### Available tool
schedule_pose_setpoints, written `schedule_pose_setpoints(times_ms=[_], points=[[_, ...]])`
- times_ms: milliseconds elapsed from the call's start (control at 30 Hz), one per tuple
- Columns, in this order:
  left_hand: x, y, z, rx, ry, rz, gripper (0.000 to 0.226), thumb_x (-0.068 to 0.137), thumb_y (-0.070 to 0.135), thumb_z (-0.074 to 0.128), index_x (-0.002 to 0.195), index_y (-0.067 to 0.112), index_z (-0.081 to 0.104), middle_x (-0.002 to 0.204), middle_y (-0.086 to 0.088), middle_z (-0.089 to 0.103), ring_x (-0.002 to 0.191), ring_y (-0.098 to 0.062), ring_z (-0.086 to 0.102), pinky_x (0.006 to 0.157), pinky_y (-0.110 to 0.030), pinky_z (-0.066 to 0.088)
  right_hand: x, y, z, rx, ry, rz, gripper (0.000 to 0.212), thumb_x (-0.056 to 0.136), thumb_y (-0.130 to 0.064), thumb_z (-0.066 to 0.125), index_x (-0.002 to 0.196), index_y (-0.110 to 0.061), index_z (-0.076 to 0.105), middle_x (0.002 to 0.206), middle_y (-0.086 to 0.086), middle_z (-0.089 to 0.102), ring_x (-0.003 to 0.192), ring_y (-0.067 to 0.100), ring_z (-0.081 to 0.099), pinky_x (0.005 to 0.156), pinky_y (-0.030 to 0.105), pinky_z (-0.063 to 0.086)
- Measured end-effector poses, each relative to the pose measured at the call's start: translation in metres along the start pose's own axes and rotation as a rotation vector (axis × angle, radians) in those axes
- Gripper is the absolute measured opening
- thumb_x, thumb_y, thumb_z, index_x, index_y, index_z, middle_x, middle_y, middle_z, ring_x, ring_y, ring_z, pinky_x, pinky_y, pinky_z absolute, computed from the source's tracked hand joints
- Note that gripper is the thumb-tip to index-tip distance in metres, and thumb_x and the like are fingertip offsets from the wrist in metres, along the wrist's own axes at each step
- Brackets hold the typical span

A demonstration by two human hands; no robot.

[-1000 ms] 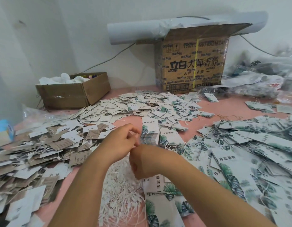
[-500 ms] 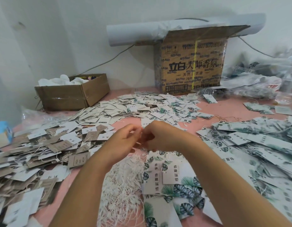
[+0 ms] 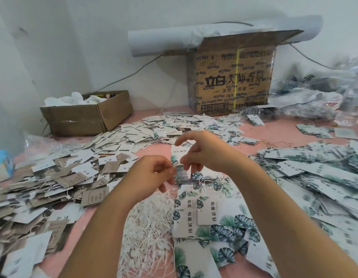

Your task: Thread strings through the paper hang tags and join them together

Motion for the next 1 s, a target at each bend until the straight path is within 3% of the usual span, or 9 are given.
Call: schedule_pose_setpoints(times_ms=[233,300,433,533,633,733,800,867,1000], points=[[-0.003,0.002,-0.002,0.023,0.013,0.011,0.013,0.089,0.036,0.059,0.093,0.025,0.064,0.093,0.014,0.058,0.059,-0.006,0.051,0.043,-0.019,0.039,-0.005,-0.014,-0.033,0.036,0.334,-0.107,0.020,0.086,-0.008,0.062,0.078,-0.023,0.052,0.064,-0.002,0.065,0.052,0.006,0.058,0.060,0.032,0.052],[-0.003,0.007,-0.008,-0.010,0.078,0.050,0.011,0.088,0.035,0.060,0.087,0.026,0.065,0.075,0.017,0.054,0.047,0.002,0.044,0.041,-0.015,0.036,-0.009,-0.013,-0.043,0.136,0.441,-0.115,0.021,0.088,-0.005,0.058,0.078,-0.023,0.054,0.067,-0.001,0.065,0.058,0.009,0.060,0.063,0.030,0.054],[-0.003,0.011,-0.015,0.029,0.125,0.080,0.023,0.092,0.035,0.053,0.076,0.024,0.065,0.057,0.023,0.059,0.048,0.003,0.047,0.046,-0.015,0.032,-0.015,0.012,-0.059,0.643,0.592,-0.025,0.014,0.089,0.001,0.053,0.085,-0.011,0.057,0.068,0.002,0.064,0.064,0.010,0.065,0.061,0.019,0.054],[-0.003,0.012,-0.015,0.026,0.112,0.101,0.026,0.094,0.029,0.052,0.075,0.017,0.064,0.065,0.015,0.065,0.049,0.000,0.051,0.046,-0.011,0.034,-0.017,0.037,-0.061,1.187,0.658,0.078,0.016,0.092,0.007,0.043,0.090,-0.004,0.054,0.069,0.010,0.058,0.069,0.022,0.069,0.068,0.032,0.059],[-0.001,0.011,-0.011,-0.006,0.089,0.092,0.025,0.095,0.024,0.052,0.075,0.015,0.063,0.063,0.006,0.067,0.047,-0.005,0.050,0.046,-0.010,0.036,-0.017,0.049,-0.056,1.422,0.636,0.157,0.022,0.092,0.010,0.034,0.093,-0.002,0.053,0.069,0.009,0.050,0.047,0.014,0.059,0.047,0.023,0.052],[0.000,0.007,-0.010,0.005,0.089,0.066,0.024,0.096,0.021,0.050,0.077,0.016,0.063,0.056,0.008,0.063,0.047,-0.006,0.049,0.047,-0.013,0.037,-0.011,0.043,-0.050,1.084,0.484,0.162,0.025,0.089,0.007,0.035,0.089,-0.007,0.057,0.057,-0.001,0.041,0.036,0.005,0.033,0.033,0.015,0.026],[0.000,0.005,-0.010,0.001,0.105,0.056,0.024,0.097,0.018,0.047,0.079,0.018,0.062,0.054,0.008,0.062,0.046,-0.006,0.049,0.047,-0.013,0.037,-0.006,0.026,-0.041,0.585,0.314,0.075,0.023,0.088,0.002,0.046,0.082,-0.014,0.062,0.050,-0.009,0.050,0.037,0.000,0.038,0.035,0.013,0.029],[0.001,0.003,-0.012,-0.012,0.130,0.048,0.025,0.098,0.014,0.045,0.081,0.018,0.062,0.054,0.008,0.061,0.045,-0.005,0.048,0.046,-0.012,0.037,-0.002,0.007,-0.015,0.144,0.091,-0.025,0.012,0.085,-0.011,0.060,0.082,-0.021,0.067,0.063,-0.013,0.061,0.045,-0.007,0.048,0.045,0.007,0.037],[0.002,0.005,-0.014,-0.037,0.167,0.066,0.022,0.097,0.011,0.045,0.084,0.014,0.063,0.053,0.009,0.061,0.044,-0.004,0.047,0.043,-0.011,0.034,0.006,0.001,0.013,-0.088,-0.006,-0.101,0.008,0.082,-0.020,0.069,0.075,-0.021,0.069,0.063,-0.011,0.062,0.046,-0.007,0.048,0.048,0.006,0.036]])
Point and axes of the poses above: each hand's wrist, its own x-axis towards the middle knuckle, its own z-axis out of the palm, y = z × x, the point moved 9 cm from there along x, towards the middle knuckle
